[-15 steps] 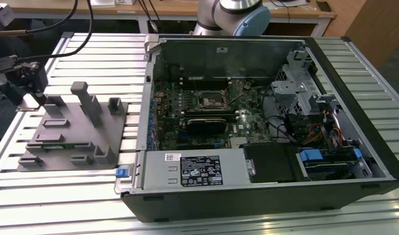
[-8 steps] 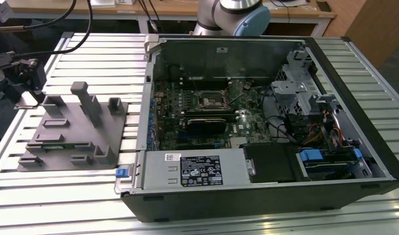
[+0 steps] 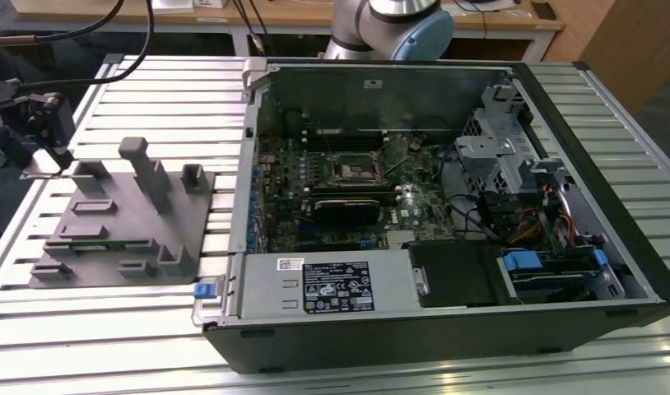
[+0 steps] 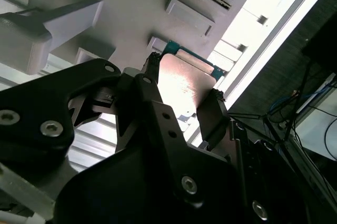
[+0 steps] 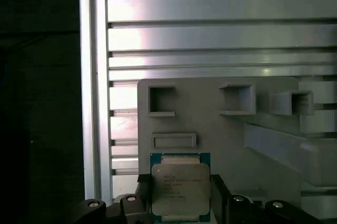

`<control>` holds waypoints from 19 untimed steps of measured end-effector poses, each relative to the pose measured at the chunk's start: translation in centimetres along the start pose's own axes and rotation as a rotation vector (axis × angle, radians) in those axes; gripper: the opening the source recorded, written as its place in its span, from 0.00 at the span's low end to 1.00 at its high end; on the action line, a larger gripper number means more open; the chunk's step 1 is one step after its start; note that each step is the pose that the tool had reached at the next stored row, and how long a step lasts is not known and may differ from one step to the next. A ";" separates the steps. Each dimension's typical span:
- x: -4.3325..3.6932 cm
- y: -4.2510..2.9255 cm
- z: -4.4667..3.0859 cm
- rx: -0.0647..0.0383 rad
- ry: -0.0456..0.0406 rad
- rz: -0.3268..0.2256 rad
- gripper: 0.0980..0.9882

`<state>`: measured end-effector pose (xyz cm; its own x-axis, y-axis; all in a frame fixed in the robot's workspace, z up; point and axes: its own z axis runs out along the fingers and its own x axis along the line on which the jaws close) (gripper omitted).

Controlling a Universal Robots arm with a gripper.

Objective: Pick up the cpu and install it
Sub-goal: 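Pick up the cpu and move it towards the insertion slot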

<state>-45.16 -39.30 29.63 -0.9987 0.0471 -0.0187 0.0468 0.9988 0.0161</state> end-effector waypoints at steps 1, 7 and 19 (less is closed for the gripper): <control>0.00 0.01 -0.13 0.000 0.0001 0.000 0.49; -0.01 0.10 -0.79 0.000 -0.0001 0.000 0.49; -0.04 0.31 -2.84 0.000 -0.0004 0.000 0.49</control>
<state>-45.17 -39.04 32.47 -0.9987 0.0471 -0.0191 0.0468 0.9988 0.0161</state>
